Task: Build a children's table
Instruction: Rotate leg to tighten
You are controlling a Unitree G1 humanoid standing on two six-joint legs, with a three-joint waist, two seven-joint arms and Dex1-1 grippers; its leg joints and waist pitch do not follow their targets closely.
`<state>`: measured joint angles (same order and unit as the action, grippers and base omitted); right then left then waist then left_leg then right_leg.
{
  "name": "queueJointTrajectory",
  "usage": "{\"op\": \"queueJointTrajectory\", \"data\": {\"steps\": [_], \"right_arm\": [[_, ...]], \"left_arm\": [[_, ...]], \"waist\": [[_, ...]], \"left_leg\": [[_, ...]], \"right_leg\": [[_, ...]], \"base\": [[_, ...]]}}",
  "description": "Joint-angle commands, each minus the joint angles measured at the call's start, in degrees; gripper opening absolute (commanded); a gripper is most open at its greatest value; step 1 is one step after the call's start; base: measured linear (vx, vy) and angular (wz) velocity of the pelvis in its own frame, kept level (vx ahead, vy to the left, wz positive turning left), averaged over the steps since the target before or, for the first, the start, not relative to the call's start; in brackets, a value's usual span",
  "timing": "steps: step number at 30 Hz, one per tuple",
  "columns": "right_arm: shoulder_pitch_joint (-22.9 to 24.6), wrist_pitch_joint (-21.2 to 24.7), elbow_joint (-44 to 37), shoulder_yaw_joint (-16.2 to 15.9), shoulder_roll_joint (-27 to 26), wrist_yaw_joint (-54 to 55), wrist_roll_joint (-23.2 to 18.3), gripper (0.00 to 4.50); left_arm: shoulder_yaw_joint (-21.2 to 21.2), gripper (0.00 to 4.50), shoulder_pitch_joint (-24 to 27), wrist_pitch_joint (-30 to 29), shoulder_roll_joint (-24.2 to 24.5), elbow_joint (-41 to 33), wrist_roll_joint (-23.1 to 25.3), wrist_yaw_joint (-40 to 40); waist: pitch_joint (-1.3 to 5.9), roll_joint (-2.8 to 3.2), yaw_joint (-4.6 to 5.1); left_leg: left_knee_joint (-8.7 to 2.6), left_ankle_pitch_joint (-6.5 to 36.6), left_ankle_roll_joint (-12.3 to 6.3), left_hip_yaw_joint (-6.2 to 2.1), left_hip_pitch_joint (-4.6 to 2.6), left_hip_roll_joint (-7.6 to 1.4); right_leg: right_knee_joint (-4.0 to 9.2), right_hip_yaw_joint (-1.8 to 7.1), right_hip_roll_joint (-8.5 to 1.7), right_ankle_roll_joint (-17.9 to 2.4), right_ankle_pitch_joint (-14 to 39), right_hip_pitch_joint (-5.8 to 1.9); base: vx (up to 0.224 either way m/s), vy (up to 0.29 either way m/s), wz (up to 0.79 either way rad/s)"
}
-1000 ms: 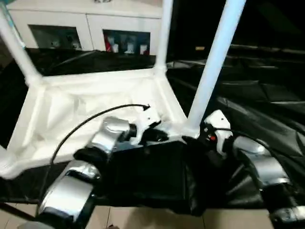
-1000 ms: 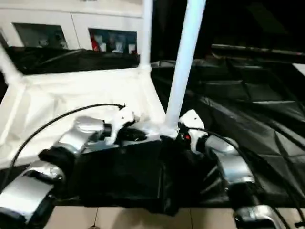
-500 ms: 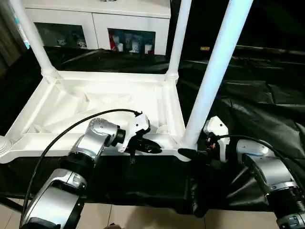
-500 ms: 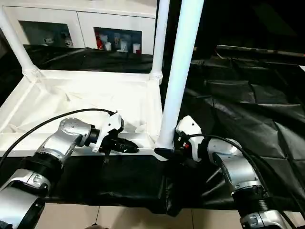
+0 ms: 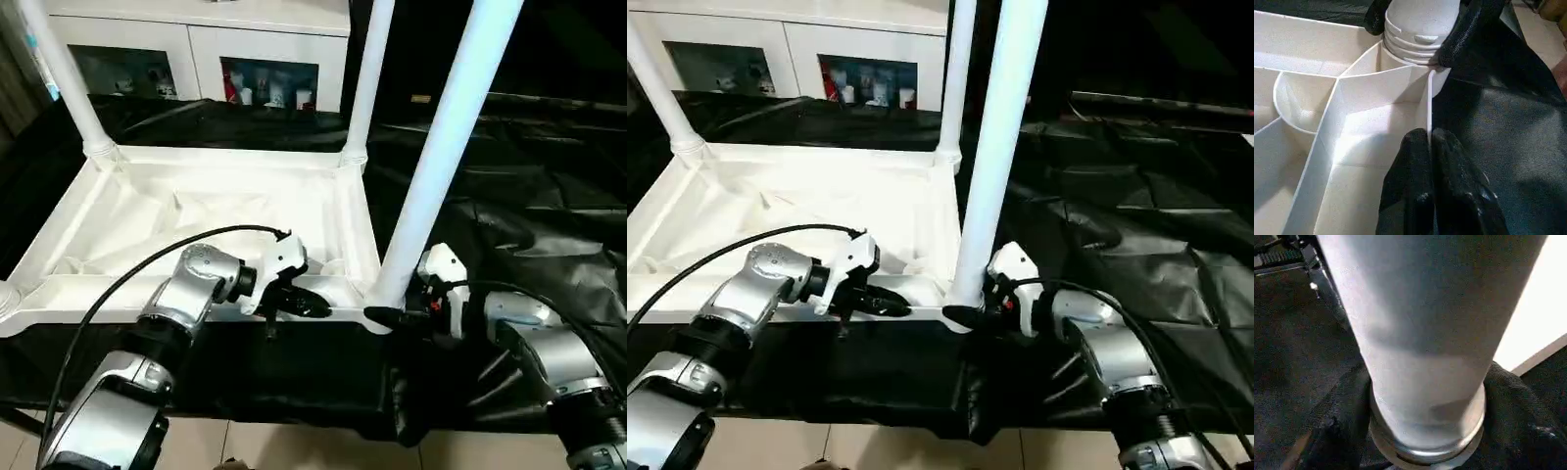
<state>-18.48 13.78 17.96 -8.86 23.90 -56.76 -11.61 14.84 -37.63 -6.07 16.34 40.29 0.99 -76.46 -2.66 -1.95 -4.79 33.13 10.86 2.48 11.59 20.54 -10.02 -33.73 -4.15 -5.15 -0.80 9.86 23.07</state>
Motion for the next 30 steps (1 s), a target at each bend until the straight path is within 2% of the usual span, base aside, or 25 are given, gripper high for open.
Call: {"op": "queueJointTrajectory", "data": {"steps": [1, 3, 4, 6, 7, 8, 12, 13, 14, 16, 17, 24, 27, 28, 29, 30], "right_arm": [[-0.3, 1.8, 2.9, 2.7, -1.3, 6.5, 0.8, 2.78], [-1.0, 2.3, 5.8, 4.3, -4.3, 14.2, 2.0, 2.77], [-1.2, 2.4, 6.8, 4.9, -5.5, 17.1, 2.4, 2.77], [-1.6, 3.1, 8.3, 6.1, -7.9, 22.5, 2.8, 2.75], [-1.8, 3.2, 9.0, 6.6, -9.9, 26.5, 3.3, 2.75], [-2.0, 3.2, 9.7, 7.1, -11.5, 30.1, 3.8, 2.75], [-2.6, 2.1, 11.1, 6.5, -16.4, 36.9, 5.7, 2.75], [-2.7, 1.7, 11.0, 6.1, -17.4, 37.4, 5.9, 2.75], [-2.8, 1.1, 10.8, 5.5, -18.7, 37.9, 6.0, 2.75], [-2.8, 0.0, 10.2, 4.7, -19.6, 37.4, 6.1, 2.75], [-2.8, -0.6, 10.0, 4.4, -20.0, 36.8, 6.0, 3.31], [-2.5, 0.4, 7.9, 5.0, -18.4, 31.6, 3.5, 3.94], [-2.0, 0.2, 6.0, 4.7, -15.9, 27.1, 2.7, 4.01], [-1.7, -0.1, 5.0, 4.4, -14.2, 24.4, 2.3, 4.01], [-0.8, -0.5, 2.9, 3.8, -10.1, 18.8, 1.9, 4.01], [-0.5, -0.6, 2.3, 3.6, -8.8, 17.1, 1.7, 4.01]], "left_arm": [[1.1, 0.00, 0.5, 0.4, -2.0, 0.9, 0.0, 1.1], [0.6, 0.00, -1.2, 1.8, -4.1, 4.5, 1.8, 8.1], [0.5, 0.00, -1.9, 1.9, -4.9, 5.9, 2.5, 10.7], [0.4, 0.00, -3.0, 1.8, -6.4, 7.8, 3.4, 14.4], [0.0, 0.00, -4.0, 1.4, -7.9, 9.4, 3.8, 18.1], [-0.4, 0.00, -5.0, 1.2, -9.4, 10.8, 4.1, 21.6], [-1.4, 0.00, -8.1, 1.5, -13.7, 15.5, 5.3, 32.3], [-1.4, 0.00, -8.6, 1.7, -14.5, 16.1, 5.5, 33.4], [-1.2, 0.00, -9.1, 2.1, -15.3, 17.0, 5.8, 34.3], [-0.7, 0.00, -9.4, 2.6, -15.9, 17.2, 6.0, 33.7], [-0.6, 0.00, -9.5, 2.8, -16.2, 17.3, 5.9, 33.2], [-0.4, 0.00, -9.2, 5.4, -14.5, 17.6, 5.5, 27.8], [-0.1, 0.00, -8.5, 7.3, -12.9, 16.9, 5.0, 23.8], [0.1, 0.00, -7.9, 8.0, -11.9, 16.2, 4.7, 21.5], [0.4, 0.00, -6.5, 8.8, -9.7, 14.3, 3.6, 15.6], [0.4, 0.00, -6.1, 9.0, -9.1, 13.7, 3.2, 14.0]], "waist": [[3.15, -0.69, 0.14], [3.06, -0.69, 0.33], [2.76, -0.62, 0.73], [2.74, -0.70, 1.06], [2.70, -0.52, 1.21], [2.57, -0.65, 1.72], [2.74, -0.49, 1.88], [2.83, -0.24, 1.82], [2.77, -0.23, 1.82], [2.73, 0.00, 1.81], [2.75, -0.15, 1.87], [2.79, -0.10, 1.89], [2.85, -0.20, 1.68], [2.99, -0.44, 1.51], [2.97, -0.61, 1.30], [3.02, -0.51, 1.31]], "left_leg": [[-3.59, 10.4, -3.45, -1.50, -0.36, -3.45], [-3.64, 11.8, -2.63, -1.48, -0.57, -3.33], [-3.93, 15.1, -0.83, -1.82, -0.83, -3.38], [-4.03, 17.6, 0.25, -2.08, -0.97, -3.32], [-4.10, 18.3, 0.45, -2.14, -1.03, -3.39], [-4.11, 20.2, 0.99, -2.28, -1.10, -3.17], [-4.25, 20.2, 0.64, -2.40, -1.21, -3.20], [-4.25, 20.7, 0.79, -2.31, -1.59, -3.28], [-4.40, 20.7, 0.41, -2.37, -1.31, -3.21], [-4.49, 21.0, 0.10, -2.41, -1.24, -3.22], [-4.45, 21.2, 0.00, -2.31, -1.32, -3.20], [-4.58, 20.6, -0.96, -2.40, -0.91, -3.30], [-4.54, 19.8, -1.49, -2.30, -0.99, -3.34], [-4.47, 18.1, -2.03, -2.18, -0.84, -3.33], [-4.39, 16.5, -2.94, -2.11, -0.51, -3.38], [-4.36, 15.8, -3.36, -2.06, -0.45, -3.47]], "right_leg": [[3.98, 2.82, -4.15, -11.7, 15.8, -2.63], [4.44, 2.85, -4.10, -10.9, 18.4, -2.38], [4.88, 2.72, -4.09, -9.5, 23.7, -2.06], [5.34, 2.59, -4.17, -7.9, 27.6, -2.06], [5.46, 2.67, -4.23, -7.7, 28.0, -1.90], [5.84, 2.52, -4.12, -6.7, 30.3, -1.67], [6.18, 2.51, -4.16, -6.2, 29.8, -1.67], [6.22, 2.54, -4.08, -6.7, 28.2, -1.46], [6.15, 2.49, -4.10, -7.0, 27.2, -1.84], [6.13, 2.56, -4.15, -7.0, 27.0, -1.85], [6.20, 2.57, -4.08, -6.9, 27.0, -1.79], [6.04, 2.67, -4.28, -7.3, 26.2, -2.20], [6.05, 2.74, -4.33, -7.5, 25.3, -2.26], [5.69, 2.80, -4.36, -8.2, 23.1, -2.47], [5.36, 2.86, -4.40, -8.7, 21.3, -2.94], [5.25, 2.92, -4.44, -9.0, 20.3, -2.88]], "base": [[0.000, 0.000, 0.00], [0.000, 0.000, 0.00], [0.000, 0.000, 0.00], [-0.025, 0.005, -0.01], [0.000, 0.000, 0.00], [0.000, 0.000, 0.00], [0.000, 0.000, 0.00], [0.000, 0.000, 0.00], [0.000, 0.000, 0.00], [0.000, 0.000, 0.00], [0.000, 0.000, 0.00], [0.000, 0.000, 0.00], [0.000, 0.000, 0.00], [0.000, 0.000, 0.00], [0.000, 0.000, 0.00], [0.000, 0.000, 0.00]]}}
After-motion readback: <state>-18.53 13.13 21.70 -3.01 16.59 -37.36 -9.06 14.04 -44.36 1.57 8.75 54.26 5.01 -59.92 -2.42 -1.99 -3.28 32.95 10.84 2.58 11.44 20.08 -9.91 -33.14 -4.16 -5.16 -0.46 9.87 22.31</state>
